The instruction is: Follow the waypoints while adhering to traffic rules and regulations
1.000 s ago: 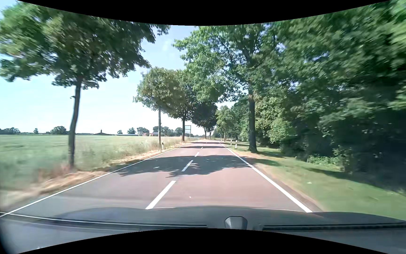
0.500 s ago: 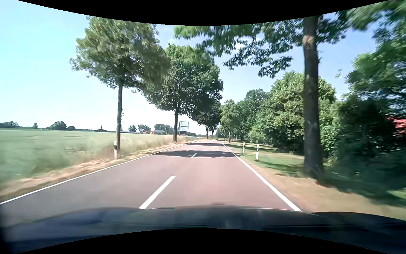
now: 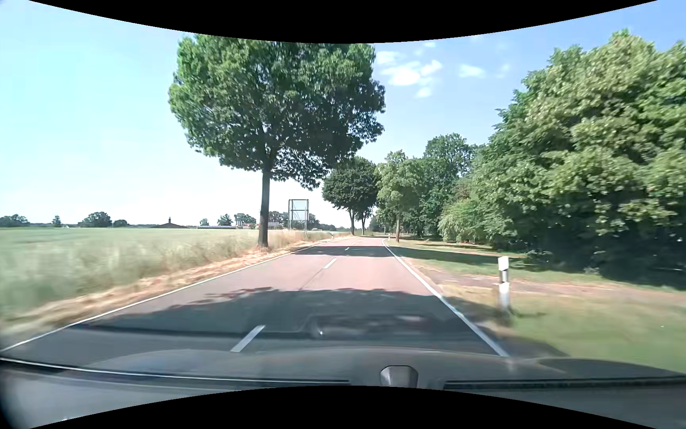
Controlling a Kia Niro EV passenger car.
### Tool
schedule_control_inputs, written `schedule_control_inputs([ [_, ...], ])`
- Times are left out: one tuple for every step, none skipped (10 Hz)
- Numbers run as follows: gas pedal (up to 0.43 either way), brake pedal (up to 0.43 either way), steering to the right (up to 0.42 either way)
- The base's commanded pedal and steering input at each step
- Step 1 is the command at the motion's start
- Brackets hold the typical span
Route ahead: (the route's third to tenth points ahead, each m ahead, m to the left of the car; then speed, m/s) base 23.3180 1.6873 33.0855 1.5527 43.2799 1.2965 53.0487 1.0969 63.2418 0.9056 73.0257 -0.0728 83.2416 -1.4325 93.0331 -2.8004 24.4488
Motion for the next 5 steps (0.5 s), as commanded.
schedule_control_inputs([
  [0.480,0.006,-0.002],
  [0.480,0.006,0.000],
  [0.480,0.006,0.002],
  [0.480,0.006,0.001],
  [0.480,0.006,0.001],
])
